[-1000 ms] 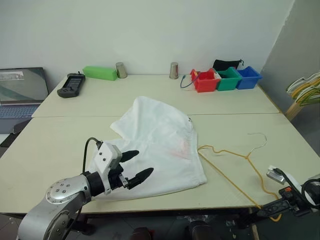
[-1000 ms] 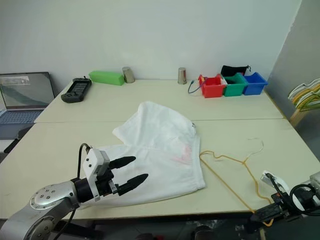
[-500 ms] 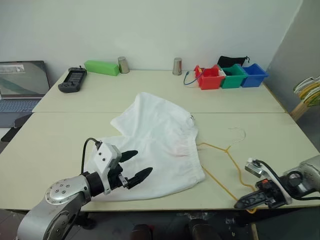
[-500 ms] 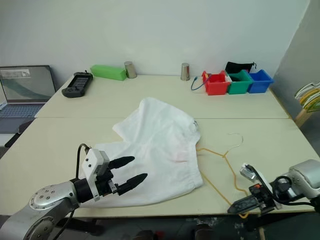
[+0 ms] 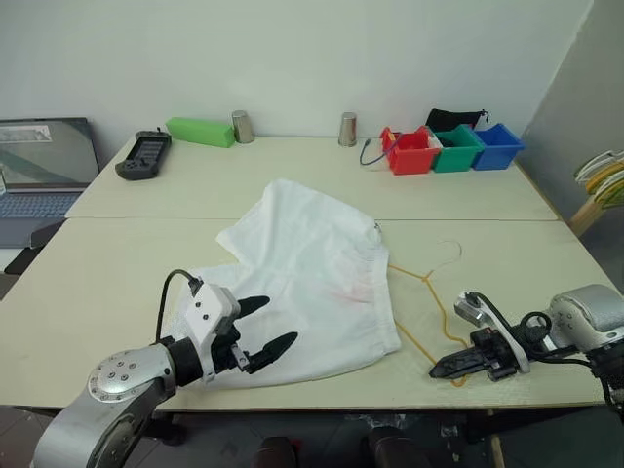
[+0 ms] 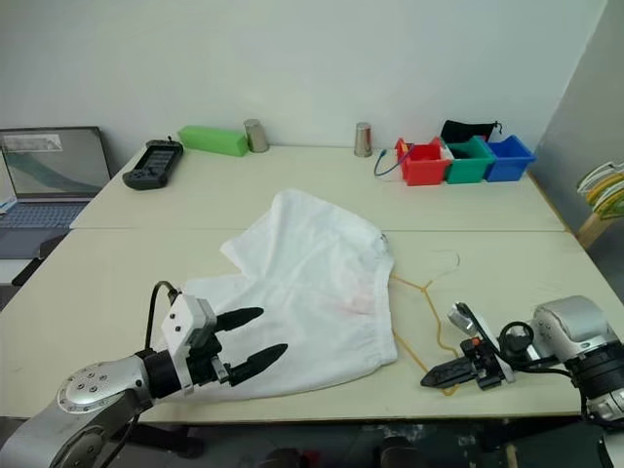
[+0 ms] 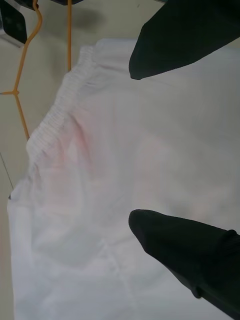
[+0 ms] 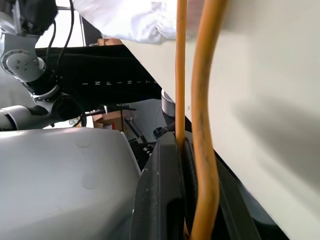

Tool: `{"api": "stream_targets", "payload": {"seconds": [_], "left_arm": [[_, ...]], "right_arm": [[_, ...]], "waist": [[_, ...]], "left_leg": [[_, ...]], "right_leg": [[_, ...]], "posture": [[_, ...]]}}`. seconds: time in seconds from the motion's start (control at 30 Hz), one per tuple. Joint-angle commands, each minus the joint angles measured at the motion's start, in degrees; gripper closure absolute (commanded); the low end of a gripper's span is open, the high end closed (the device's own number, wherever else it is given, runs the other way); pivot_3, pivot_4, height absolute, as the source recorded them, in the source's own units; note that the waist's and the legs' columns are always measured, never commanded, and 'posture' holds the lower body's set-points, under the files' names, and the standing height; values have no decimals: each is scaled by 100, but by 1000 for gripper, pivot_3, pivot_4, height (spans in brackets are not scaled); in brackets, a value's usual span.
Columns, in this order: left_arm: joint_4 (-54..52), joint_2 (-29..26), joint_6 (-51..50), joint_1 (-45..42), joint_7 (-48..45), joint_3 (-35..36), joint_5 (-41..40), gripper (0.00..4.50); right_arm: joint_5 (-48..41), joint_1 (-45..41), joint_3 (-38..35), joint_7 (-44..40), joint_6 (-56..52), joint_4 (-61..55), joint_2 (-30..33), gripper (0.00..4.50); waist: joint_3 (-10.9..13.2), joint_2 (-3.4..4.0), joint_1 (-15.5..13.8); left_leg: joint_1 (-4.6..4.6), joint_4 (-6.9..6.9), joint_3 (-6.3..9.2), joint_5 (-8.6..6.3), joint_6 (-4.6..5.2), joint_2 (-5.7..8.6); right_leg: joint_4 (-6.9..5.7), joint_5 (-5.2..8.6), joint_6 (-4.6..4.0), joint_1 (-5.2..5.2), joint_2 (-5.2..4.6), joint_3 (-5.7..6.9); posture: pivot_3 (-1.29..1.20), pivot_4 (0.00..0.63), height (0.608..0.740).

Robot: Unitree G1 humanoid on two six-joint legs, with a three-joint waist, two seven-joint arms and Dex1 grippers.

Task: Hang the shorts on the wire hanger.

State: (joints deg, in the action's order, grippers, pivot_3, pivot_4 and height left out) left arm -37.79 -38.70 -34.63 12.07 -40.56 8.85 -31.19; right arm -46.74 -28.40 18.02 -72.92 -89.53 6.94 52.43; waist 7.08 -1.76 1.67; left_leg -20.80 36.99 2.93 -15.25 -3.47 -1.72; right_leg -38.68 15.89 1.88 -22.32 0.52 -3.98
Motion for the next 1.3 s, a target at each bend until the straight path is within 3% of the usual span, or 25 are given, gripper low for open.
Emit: {"api": "stream_targets", "payload": {"seconds": [0.03,0.2,0.3,0.47,0.7,0.97,1.17,1.3], "left_arm": [[-126,-21,148,-25,-2,14,28,59],[-164,-30,193,18,3,24,72,59],[-189,-34,195,42,12,56,88,59],[-215,-36,216,102,24,99,92,59],[-185,-59,227,35,11,56,104,59],[-101,-94,212,-117,-41,21,90,59],[45,-72,242,-311,-111,-129,111,59],[173,-6,284,-494,-114,-279,146,59]], "right_arm": [[-87,-156,-69,62,-161,135,-103,4500],[-145,-652,-89,473,-297,1510,-625,4500],[-565,-1066,260,492,-297,2226,-727,4500],[-786,-1504,354,708,-297,2602,-935,4500],[-292,-2139,-173,1005,-293,3358,-1614,4500],[484,-3278,-1070,1235,798,4381,-1895,4500],[571,-2989,-214,311,630,2564,-1108,4500],[579,-2551,0,27,551,2119,-748,4500]], "waist": [[-1,-1,-1],[-1,0,16],[-2,1,9],[-2,2,-2],[-1,4,16],[1,9,4],[-5,18,-22],[-7,18,12]], "left_leg": [[0,0,0,0,0,0],[1,2,-2,0,0,0],[3,3,-3,0,1,1],[2,2,0,0,1,0],[0,1,-1,-1,3,-1],[-4,1,-3,-1,3,0],[-21,-4,-1,-1,3,-2],[-23,-2,-5,-3,6,-1]], "right_leg": [[2,0,0,1,0,0],[-2,-1,1,1,0,-3],[-10,-2,0,1,0,-4],[-9,-2,0,1,1,-1],[-11,-2,0,-3,2,-3],[-16,-2,0,-9,3,-3],[-18,0,-3,-30,3,-1],[-14,5,2,-30,0,-4]], "posture": [[70,64,740],[91,57,740],[91,57,740],[105,58,740],[98,61,740],[74,54,740],[46,49,740],[25,47,740]]}}
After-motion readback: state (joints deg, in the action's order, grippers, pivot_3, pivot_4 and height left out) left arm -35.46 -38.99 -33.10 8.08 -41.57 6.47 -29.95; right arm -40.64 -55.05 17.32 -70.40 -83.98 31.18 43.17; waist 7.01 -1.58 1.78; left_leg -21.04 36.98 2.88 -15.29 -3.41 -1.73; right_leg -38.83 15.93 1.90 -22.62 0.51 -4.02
